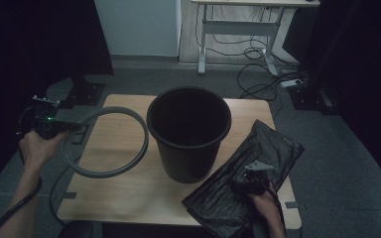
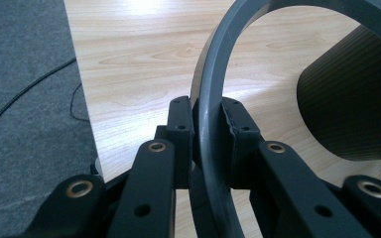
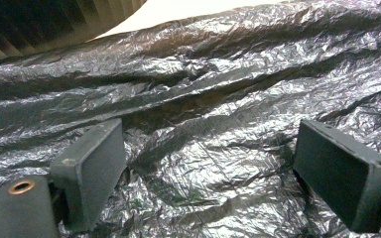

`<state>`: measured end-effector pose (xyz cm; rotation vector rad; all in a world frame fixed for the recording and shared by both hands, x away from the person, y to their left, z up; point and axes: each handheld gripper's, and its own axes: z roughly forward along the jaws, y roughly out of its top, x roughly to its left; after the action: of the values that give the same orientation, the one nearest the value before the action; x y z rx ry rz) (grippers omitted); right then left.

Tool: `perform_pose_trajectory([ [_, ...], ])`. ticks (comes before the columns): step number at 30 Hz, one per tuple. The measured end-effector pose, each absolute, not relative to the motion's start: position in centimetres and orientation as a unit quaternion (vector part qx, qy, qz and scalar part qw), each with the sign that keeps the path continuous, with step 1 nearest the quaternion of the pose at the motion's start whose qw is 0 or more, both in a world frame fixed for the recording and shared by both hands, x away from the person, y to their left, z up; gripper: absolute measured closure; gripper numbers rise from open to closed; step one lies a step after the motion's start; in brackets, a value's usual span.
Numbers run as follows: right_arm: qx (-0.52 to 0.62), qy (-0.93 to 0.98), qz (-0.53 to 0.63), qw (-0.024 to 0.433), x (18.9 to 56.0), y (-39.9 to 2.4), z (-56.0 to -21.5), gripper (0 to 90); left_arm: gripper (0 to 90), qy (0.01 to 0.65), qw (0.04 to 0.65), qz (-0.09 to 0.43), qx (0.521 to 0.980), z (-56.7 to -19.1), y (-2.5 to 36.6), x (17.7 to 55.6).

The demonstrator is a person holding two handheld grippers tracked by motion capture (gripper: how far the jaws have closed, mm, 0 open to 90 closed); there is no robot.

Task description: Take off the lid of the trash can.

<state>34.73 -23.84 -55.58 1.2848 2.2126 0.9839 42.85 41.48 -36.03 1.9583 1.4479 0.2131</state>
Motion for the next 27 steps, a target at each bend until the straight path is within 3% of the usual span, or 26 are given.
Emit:
perform_pose_trajectory([
  [27, 0.459, 0.791, 0.352, 0.199, 34.7, -23.8, -55.6, 12.1, 76.2, 0.551, 0.340, 0.093, 0.756, -43.5, 40.2, 41.6],
])
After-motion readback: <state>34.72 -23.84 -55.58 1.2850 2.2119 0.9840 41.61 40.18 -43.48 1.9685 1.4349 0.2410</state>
